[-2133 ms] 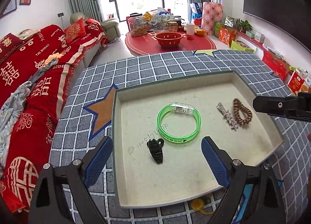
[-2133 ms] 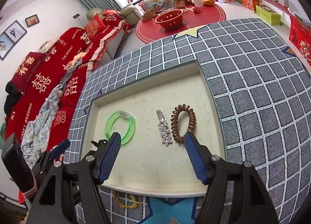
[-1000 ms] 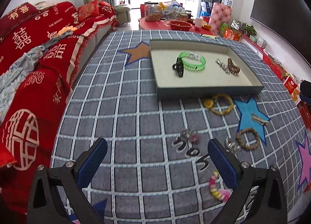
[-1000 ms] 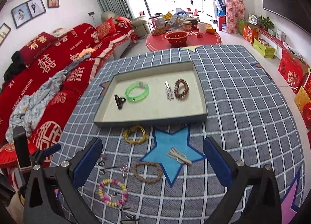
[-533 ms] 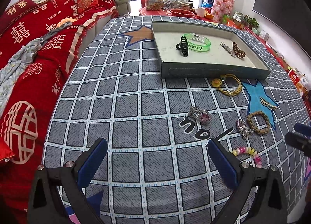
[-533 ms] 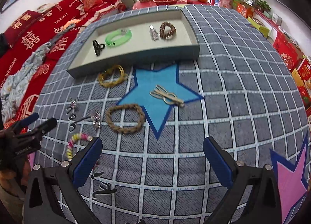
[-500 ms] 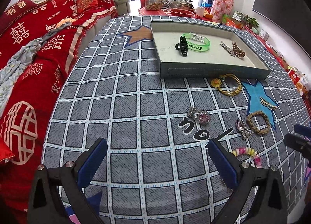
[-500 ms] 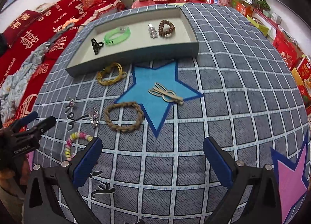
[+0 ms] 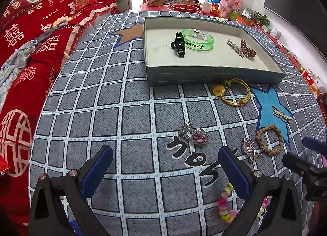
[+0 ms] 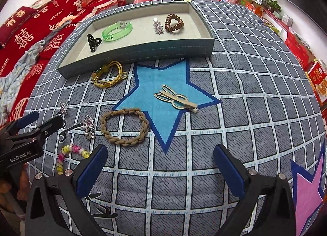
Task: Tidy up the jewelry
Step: 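Move both tools back over the remaining jewelry on the bedspread, then grasp the pink gem ring with the left gripper while the right grasps the braided bracelet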
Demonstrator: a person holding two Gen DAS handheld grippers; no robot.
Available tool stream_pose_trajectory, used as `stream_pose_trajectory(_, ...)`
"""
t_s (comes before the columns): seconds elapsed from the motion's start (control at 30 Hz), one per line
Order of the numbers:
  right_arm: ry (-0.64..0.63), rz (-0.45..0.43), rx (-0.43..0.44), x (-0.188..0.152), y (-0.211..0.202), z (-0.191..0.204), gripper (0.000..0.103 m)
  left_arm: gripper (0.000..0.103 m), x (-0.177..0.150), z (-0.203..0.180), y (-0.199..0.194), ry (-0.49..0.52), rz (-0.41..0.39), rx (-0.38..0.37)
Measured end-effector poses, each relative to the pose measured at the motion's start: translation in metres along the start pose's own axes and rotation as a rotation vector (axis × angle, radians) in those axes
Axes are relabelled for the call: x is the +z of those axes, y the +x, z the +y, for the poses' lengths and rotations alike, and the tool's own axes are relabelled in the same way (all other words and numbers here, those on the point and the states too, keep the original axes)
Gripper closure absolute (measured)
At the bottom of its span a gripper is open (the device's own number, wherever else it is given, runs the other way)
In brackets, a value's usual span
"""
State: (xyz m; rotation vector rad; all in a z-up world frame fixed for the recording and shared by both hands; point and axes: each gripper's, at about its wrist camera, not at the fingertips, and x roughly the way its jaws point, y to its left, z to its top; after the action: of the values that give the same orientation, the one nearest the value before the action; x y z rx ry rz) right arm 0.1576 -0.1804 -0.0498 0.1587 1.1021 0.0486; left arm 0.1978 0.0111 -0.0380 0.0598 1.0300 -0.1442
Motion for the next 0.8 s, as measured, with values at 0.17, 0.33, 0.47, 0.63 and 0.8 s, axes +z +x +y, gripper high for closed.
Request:
stream_pose_trajectory(0.17,-0.006,0.004,-0.013,0.003,0.005,0.003,0.006,0.0,0.004,-0.001,0.005,-0.006,-0.002,0.015)
stream_pose_trajectory(0.33,-0.04,-0.008,-0.035,0.009,0.008,0.01,0.019,0.0,0.007,-0.006,0.008,0.004,-0.01,0.018)
stream_pose_trajectory(0.47,-0.073,-0.016,-0.043,0.015,0.012,0.021,0.029,0.002,0.007,-0.012,0.012,0.024,-0.005,0.02)
stream_pose_trajectory(0.63,-0.127,-0.018,-0.08,0.017,0.016,0.032,0.034,0.016,0.006,-0.018,0.01,0.046,-0.013,0.01)
stream_pose_trajectory(0.8,-0.145,-0.018,-0.071,0.017,0.016,0.035,0.039,0.029,0.006,-0.021,0.008,0.062,-0.021,-0.001)
